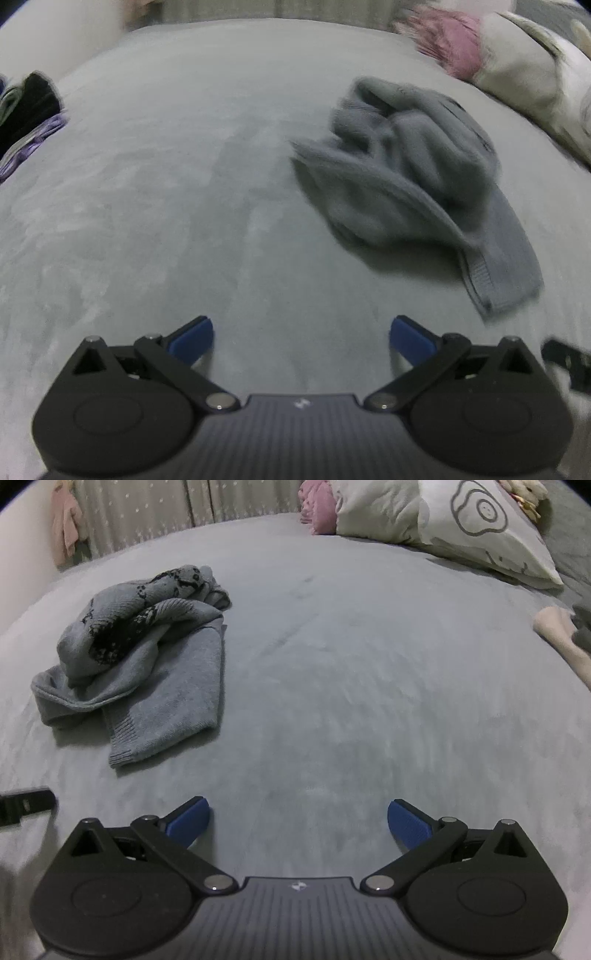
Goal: Fold clothes
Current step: 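Move both grippers toward the crumpled grey sweater on the bed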
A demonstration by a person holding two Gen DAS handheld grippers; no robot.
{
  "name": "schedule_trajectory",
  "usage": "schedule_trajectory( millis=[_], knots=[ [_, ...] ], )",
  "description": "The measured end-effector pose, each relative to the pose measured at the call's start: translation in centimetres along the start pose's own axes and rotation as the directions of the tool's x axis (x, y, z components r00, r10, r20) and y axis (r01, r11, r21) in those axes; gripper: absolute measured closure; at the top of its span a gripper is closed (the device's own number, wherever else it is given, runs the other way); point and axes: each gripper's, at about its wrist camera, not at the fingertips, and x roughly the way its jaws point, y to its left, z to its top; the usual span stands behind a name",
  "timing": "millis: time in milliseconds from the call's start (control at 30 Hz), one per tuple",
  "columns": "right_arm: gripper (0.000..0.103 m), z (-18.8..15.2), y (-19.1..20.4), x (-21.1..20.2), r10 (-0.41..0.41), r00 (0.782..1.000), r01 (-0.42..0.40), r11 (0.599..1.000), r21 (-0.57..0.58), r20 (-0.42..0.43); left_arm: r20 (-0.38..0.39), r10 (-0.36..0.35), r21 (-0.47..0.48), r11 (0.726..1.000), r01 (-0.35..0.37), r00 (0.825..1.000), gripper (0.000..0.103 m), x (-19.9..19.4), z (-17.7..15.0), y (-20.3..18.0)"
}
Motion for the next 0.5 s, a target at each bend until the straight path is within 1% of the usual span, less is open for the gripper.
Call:
schedule_trajectory(
  millis=[100,167,233,300,333,400,467,500],
  knots=[
    [0.000,1.3,0.4,-0.4,0.036,0.999,-0.036,0.999,0.005,0.017,-0.009,-0.035,-0.061,0.998,0.034,0.999,0.000,0.5,1.4,1.0],
    [0.000,2.5,1.1,-0.9,0.077,0.996,-0.077,0.997,-0.006,0.048,0.006,-0.051,-0.085,0.995,0.051,0.999,0.000,1.0,1.7,1.6],
    [0.000,3.6,2.3,-1.0,0.101,0.991,-0.098,0.995,-0.029,0.092,0.007,-0.048,-0.083,0.995,0.049,0.999,0.000,1.2,1.8,1.7],
    [0.000,3.9,3.1,-0.9,0.106,0.989,-0.101,0.994,-0.051,0.107,0.005,-0.051,-0.077,0.996,0.051,0.999,0.000,1.4,2.0,1.7],
    [0.001,4.0,3.7,-0.6,0.114,0.988,-0.106,0.992,-0.074,0.109,0.010,-0.067,-0.073,0.995,0.068,0.998,0.000,1.3,2.2,1.8],
    [0.007,4.2,4.9,0.2,0.126,0.986,-0.114,0.987,-0.112,0.105,0.027,-0.113,-0.068,0.991,0.115,0.993,0.000,1.0,2.3,1.9],
    [0.014,4.3,5.4,1.9,0.128,0.989,-0.120,0.987,-0.109,0.069,0.026,-0.164,-0.089,0.982,0.165,0.986,0.000,0.9,2.5,2.5],
    [0.015,4.3,5.5,2.5,0.126,0.991,-0.121,0.988,-0.100,0.052,0.028,-0.173,-0.094,0.980,0.175,0.985,0.000,0.9,2.6,2.6]
  ],
)
